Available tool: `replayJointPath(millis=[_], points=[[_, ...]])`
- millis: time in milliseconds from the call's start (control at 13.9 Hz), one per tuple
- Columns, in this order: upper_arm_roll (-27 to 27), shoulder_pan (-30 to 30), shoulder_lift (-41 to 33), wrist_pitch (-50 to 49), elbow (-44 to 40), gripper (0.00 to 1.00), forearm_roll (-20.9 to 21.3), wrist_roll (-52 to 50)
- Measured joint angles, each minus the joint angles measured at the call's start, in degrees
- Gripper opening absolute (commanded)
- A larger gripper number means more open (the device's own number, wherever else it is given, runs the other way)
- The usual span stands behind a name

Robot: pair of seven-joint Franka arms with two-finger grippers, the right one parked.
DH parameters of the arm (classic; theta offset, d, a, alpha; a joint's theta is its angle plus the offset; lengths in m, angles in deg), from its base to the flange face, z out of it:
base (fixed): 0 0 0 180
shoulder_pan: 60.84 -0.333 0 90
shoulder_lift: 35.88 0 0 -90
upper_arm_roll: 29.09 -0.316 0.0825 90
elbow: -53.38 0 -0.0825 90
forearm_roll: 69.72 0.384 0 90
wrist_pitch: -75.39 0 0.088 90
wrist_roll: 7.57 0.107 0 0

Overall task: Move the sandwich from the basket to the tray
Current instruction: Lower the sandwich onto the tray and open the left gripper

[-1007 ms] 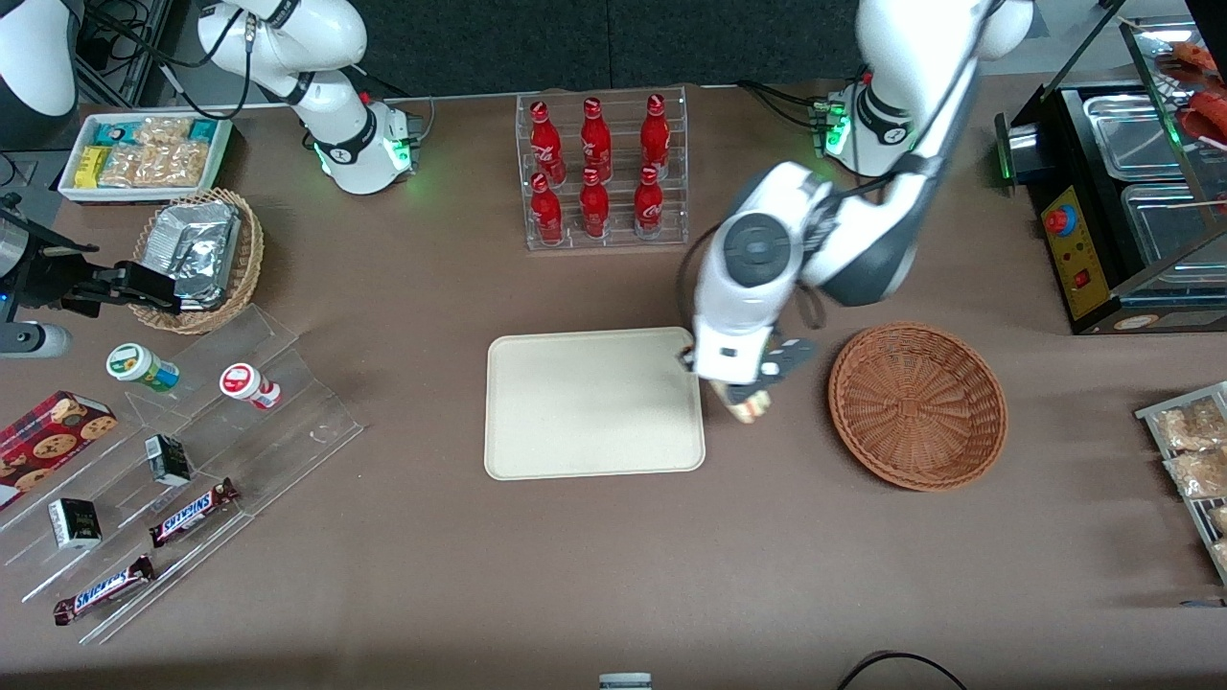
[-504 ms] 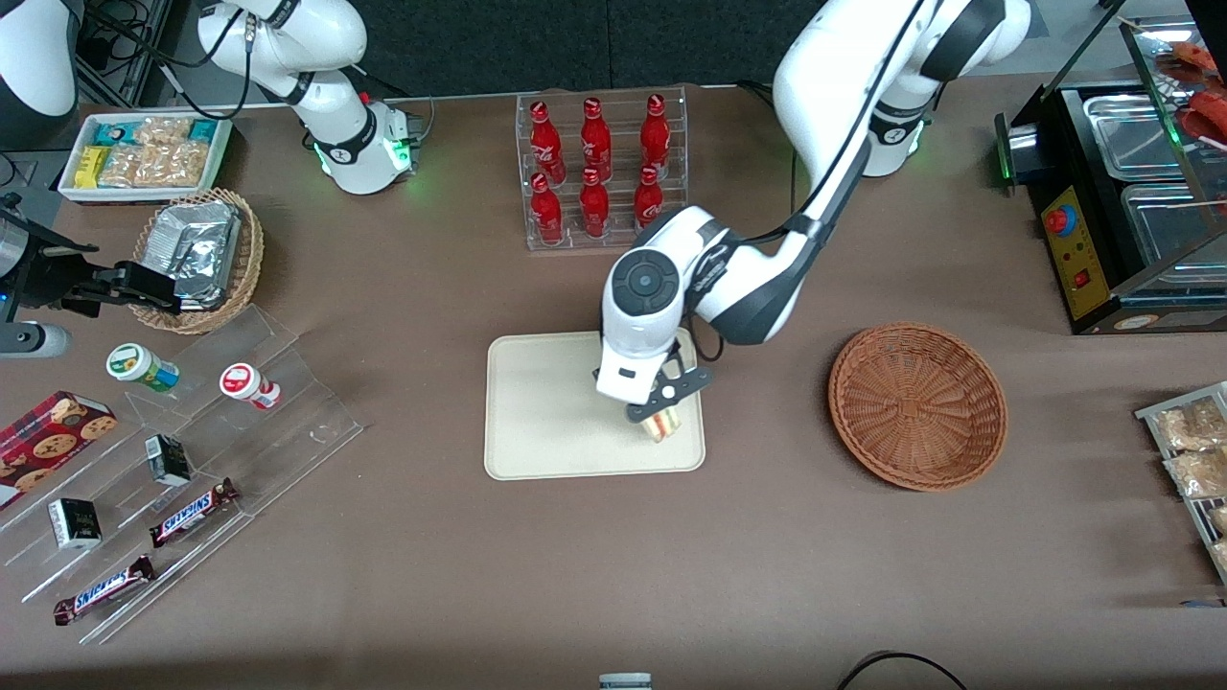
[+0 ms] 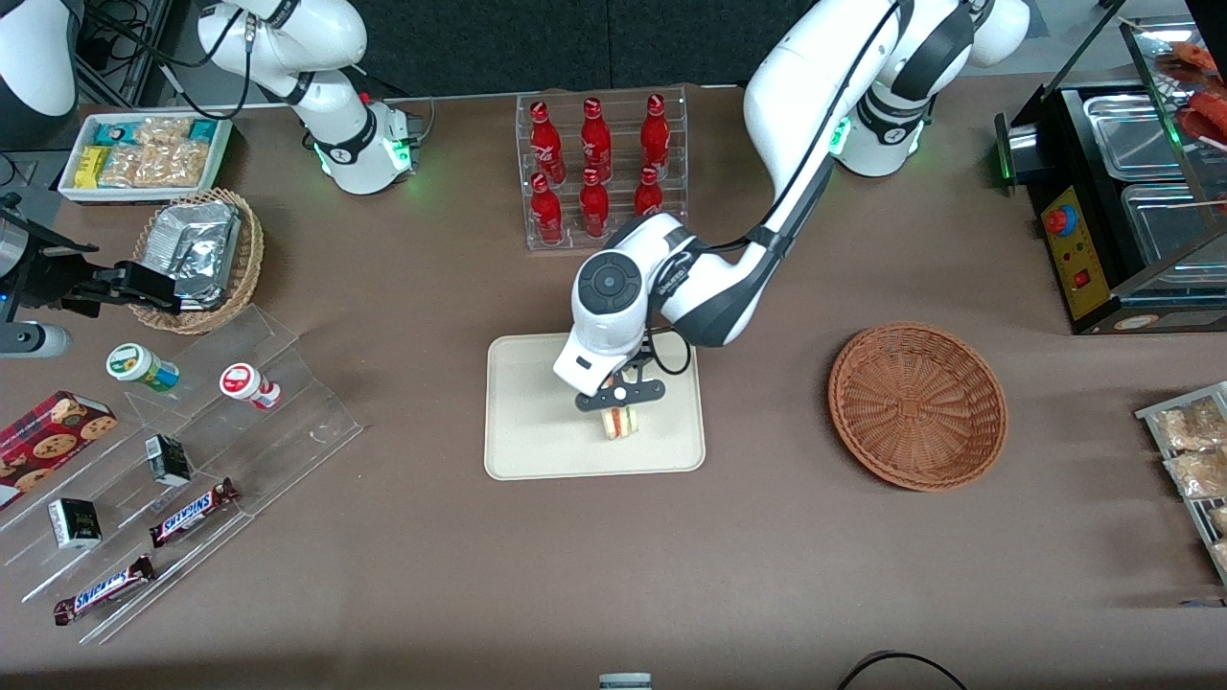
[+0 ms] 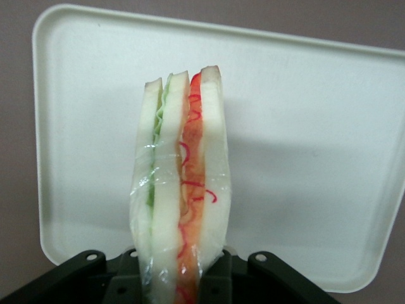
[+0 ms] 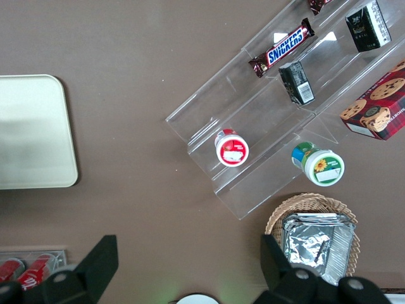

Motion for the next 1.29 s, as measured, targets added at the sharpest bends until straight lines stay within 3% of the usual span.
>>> replayJointPath(millis=[216,647,791,863,935,1007,1295], points=[[0.0,1.0,2.3,0.1,-0.1,0.19,2.2,3.3],[-0.1,1.2,4.7,3.6,-0.7,0.24,2.8,5.9],[-0.1,1.2,5.3,4.7,-0.7,0.40,2.8,5.9],[-0.1,1.3,5.5,4.8,-0.8,0.56,2.8,5.9],[-0.1,1.3,5.6,4.9,-0.8,0.88,2.8,5.9],[-0.1,1.3,5.6,4.9,-0.8,1.00,2.8,5.9],[-0.1,1.3,5.5,3.1,-2.1,1.00,2.8,5.9]])
